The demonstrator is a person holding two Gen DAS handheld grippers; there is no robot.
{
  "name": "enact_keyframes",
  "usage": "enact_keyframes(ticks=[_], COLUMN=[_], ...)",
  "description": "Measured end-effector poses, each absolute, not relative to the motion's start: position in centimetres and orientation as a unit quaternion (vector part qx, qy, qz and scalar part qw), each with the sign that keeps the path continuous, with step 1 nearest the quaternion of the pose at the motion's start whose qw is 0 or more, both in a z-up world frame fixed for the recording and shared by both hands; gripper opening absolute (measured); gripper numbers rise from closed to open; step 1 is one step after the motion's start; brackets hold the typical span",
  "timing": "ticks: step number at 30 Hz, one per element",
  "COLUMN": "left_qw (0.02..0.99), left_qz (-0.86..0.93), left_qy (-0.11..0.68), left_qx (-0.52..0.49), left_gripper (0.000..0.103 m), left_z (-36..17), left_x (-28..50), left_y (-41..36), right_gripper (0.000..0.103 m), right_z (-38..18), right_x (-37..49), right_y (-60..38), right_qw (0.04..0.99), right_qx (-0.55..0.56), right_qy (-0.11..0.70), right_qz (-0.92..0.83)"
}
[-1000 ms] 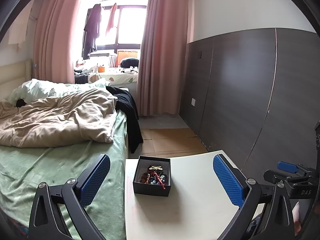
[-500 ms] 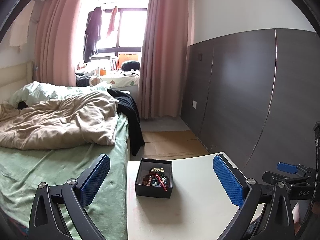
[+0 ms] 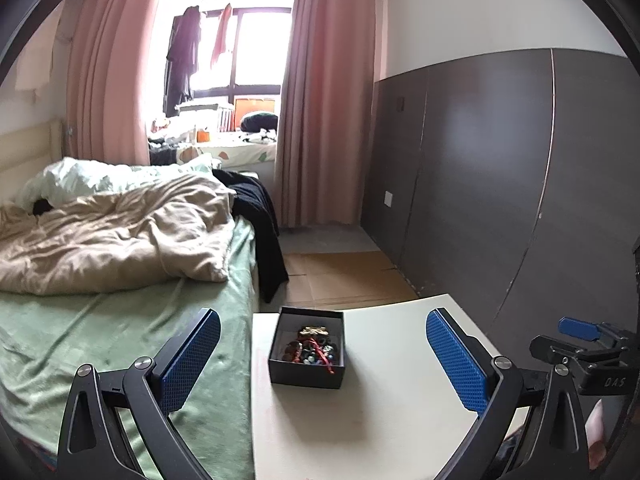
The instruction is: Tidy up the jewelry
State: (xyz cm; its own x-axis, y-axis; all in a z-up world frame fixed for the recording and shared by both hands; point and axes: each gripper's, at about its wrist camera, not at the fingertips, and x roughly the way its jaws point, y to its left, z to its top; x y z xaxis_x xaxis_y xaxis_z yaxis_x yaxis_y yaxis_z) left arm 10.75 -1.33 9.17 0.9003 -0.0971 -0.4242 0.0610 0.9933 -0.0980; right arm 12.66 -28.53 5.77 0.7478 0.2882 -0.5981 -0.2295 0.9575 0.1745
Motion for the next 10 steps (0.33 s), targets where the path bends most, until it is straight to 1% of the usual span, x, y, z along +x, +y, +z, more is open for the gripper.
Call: enact_keyframes(ticks=[10], left_qw=[0.975], left_qz=[-0.029], left_qy=[0.217], left_qx=[-0.035], left_gripper=[0.102], left_z=[8.86], left_x=[10.71], left_y=[-1.65], right_gripper=[0.103], right_z=[5.14], right_x=[13.35], right_y=[-28.90], right_qw=[0.934], right_qx=[0.039], right_qy=[0.332], right_qz=[0.125])
